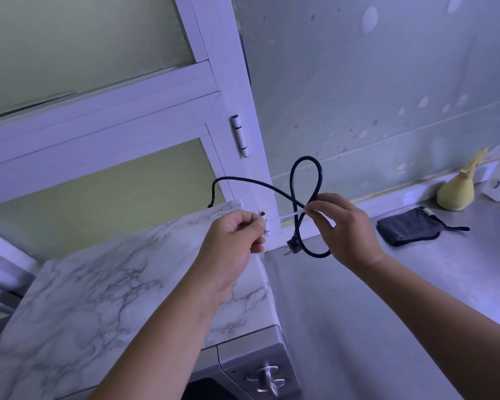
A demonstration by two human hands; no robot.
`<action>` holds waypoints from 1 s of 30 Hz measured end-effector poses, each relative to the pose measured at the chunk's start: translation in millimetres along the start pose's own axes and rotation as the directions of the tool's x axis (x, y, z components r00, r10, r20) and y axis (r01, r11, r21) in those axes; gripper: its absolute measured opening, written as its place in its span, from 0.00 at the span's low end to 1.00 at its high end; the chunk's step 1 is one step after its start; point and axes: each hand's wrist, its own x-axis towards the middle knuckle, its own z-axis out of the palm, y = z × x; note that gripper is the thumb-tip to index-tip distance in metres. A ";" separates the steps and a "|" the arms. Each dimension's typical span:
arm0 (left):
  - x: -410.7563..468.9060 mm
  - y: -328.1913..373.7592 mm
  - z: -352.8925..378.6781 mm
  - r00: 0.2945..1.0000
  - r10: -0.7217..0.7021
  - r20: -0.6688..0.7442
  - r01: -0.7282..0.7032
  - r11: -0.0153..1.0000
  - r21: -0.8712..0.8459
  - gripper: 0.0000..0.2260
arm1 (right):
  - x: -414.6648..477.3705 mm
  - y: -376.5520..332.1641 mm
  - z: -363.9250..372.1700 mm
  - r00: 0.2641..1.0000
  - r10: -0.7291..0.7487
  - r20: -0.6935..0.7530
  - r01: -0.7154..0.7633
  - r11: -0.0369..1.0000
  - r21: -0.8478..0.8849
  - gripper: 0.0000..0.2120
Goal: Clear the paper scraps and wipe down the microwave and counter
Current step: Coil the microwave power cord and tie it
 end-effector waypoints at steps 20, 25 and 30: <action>10.3 -23.1 2.4 1.000 -0.014 0.022 0.009 0.978 0.208 0.04 | -23.2 22.6 10.2 0.747 0.611 0.263 -0.663 0.655 0.362 0.11; 2.7 -30.9 18.6 0.990 -0.134 0.046 0.129 0.987 0.094 0.08 | -28.3 20.2 13.9 0.629 0.695 0.348 -0.744 0.408 0.529 0.07; -1.6 -33.6 64.5 0.980 -0.201 0.003 0.200 0.978 -0.055 0.24 | -30.5 22.4 10.5 0.548 0.701 0.456 -0.774 0.217 0.595 0.09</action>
